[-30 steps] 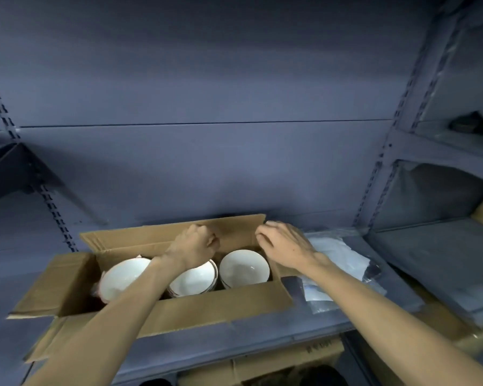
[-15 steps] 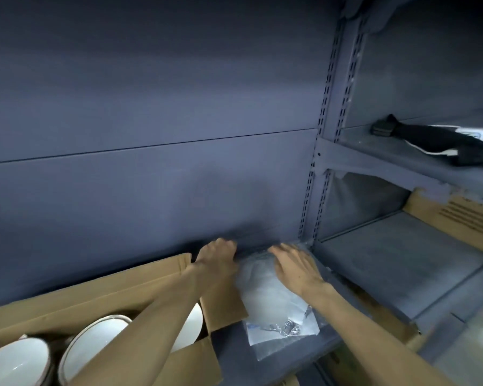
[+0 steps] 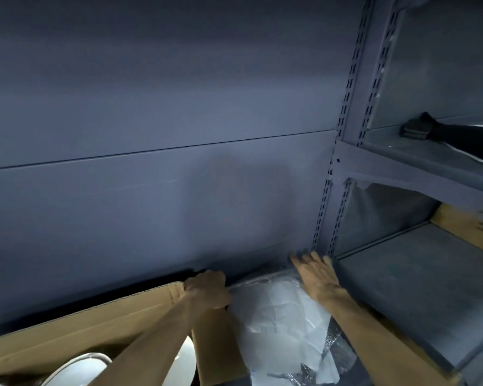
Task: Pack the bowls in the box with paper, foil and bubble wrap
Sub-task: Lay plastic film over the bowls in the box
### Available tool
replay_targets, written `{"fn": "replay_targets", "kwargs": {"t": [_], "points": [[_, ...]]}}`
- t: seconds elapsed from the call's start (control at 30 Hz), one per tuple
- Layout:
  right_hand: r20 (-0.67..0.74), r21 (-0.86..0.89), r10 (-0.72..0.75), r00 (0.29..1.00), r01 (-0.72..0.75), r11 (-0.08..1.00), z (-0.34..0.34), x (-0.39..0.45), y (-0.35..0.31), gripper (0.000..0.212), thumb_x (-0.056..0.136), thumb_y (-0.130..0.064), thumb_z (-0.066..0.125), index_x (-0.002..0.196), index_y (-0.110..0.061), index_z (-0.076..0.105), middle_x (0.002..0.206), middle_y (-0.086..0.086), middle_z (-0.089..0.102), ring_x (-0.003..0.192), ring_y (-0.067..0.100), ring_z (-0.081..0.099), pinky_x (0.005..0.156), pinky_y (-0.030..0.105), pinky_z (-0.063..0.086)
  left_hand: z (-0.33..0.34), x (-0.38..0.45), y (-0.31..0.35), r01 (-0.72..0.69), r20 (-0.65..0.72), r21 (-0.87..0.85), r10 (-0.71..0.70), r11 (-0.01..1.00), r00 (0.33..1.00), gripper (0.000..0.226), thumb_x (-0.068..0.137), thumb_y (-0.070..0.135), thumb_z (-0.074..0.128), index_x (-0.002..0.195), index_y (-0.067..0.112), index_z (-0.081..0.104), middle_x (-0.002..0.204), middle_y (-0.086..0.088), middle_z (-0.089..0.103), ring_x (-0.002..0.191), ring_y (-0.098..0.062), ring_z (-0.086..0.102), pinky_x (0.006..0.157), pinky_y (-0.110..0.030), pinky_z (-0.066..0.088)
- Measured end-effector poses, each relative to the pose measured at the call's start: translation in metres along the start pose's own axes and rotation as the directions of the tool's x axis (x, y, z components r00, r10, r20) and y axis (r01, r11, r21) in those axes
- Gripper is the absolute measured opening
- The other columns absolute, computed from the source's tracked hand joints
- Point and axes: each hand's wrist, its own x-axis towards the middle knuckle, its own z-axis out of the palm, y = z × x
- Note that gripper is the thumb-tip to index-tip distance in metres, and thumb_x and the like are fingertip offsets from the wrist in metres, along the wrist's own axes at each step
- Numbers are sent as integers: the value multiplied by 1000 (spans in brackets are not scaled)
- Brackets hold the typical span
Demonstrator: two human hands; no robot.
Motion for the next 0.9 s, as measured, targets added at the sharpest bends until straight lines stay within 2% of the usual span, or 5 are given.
{"fn": "replay_targets", "kwargs": {"t": [0.2, 0.47, 0.67, 0.8, 0.9], "points": [[-171, 103, 85, 982, -68, 992, -14, -11, 9, 38, 96, -16, 58, 134, -18, 60, 129, 4, 55, 118, 26, 43, 99, 40, 37, -16, -6, 16, 44, -299, 132, -2, 990, 954, 32, 98, 23, 45, 128, 19, 56, 131, -7, 60, 121, -29, 59, 99, -41, 46], [-405, 170, 93, 910, -25, 985, -67, -48, 8, 24, 102, -27, 51, 115, -17, 69, 113, 0, 52, 109, 22, 43, 91, 38, 37, -72, -60, -4, -9, -629, 412, 292, 911, 721, 44, 91, 10, 46, 135, 17, 47, 134, -7, 50, 121, -28, 46, 93, -38, 38], [-548, 180, -88, 832, 221, 959, -103, -75, -52, 17, 104, -25, 48, 103, -16, 63, 104, 1, 69, 105, 26, 57, 87, 42, 42, -72, -145, -106, -161, -674, 266, 302, 951, 674, 49, 82, 3, 50, 129, 16, 55, 113, -9, 54, 107, -34, 55, 83, -43, 44], [-536, 192, -195, 821, 344, 919, -122, -91, -122, 7, 97, -8, 53, 98, -15, 56, 89, 4, 67, 88, 32, 62, 76, 42, 45, -45, -199, -177, -151, -674, 82, 166, 985, 720, 49, 84, -4, 43, 129, 8, 56, 105, -14, 53, 100, -38, 54, 74, -46, 49], [-537, 215, -282, 795, 452, 866, -124, -104, -171, 17, 93, -2, 55, 100, -17, 53, 93, 2, 63, 84, 29, 60, 69, 39, 46, -18, -231, -220, -118, -686, 0, 86, 993, 722, 27, 83, -12, 44, 105, -1, 57, 93, -19, 51, 88, -43, 54, 69, -48, 48]]}}
